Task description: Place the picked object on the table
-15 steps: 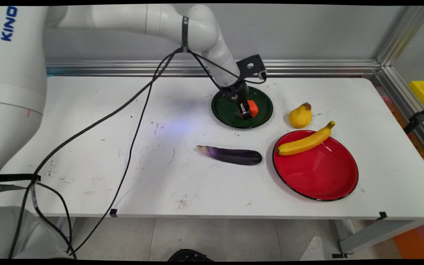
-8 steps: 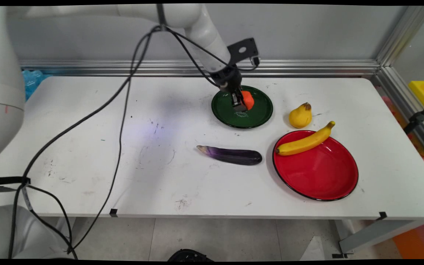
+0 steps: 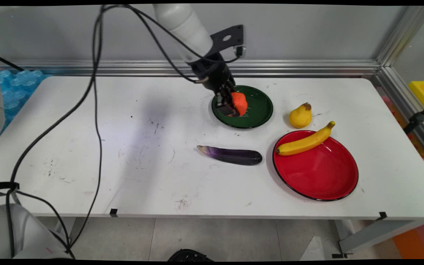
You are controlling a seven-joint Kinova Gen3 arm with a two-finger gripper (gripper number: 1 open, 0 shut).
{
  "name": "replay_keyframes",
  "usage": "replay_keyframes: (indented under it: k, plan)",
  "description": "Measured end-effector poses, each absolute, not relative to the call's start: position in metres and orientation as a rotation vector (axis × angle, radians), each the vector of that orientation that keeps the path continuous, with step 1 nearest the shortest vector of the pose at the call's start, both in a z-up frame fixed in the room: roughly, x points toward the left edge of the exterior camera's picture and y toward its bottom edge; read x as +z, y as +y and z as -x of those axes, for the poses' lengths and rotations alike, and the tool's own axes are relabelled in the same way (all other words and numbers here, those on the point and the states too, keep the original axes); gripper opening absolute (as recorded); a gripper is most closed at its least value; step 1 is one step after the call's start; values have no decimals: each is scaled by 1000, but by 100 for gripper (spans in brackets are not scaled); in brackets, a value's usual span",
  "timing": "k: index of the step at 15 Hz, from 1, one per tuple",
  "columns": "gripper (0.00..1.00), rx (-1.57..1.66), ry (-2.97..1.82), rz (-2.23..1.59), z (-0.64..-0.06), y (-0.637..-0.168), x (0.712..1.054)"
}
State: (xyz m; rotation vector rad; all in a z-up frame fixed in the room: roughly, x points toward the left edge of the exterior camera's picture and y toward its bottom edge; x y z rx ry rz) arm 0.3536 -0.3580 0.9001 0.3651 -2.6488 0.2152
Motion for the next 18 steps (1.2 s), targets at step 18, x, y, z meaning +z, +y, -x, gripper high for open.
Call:
replay_keyframes:
  k: [18]
  plan:
    - [0, 25, -2695, -386, -319, -258, 828]
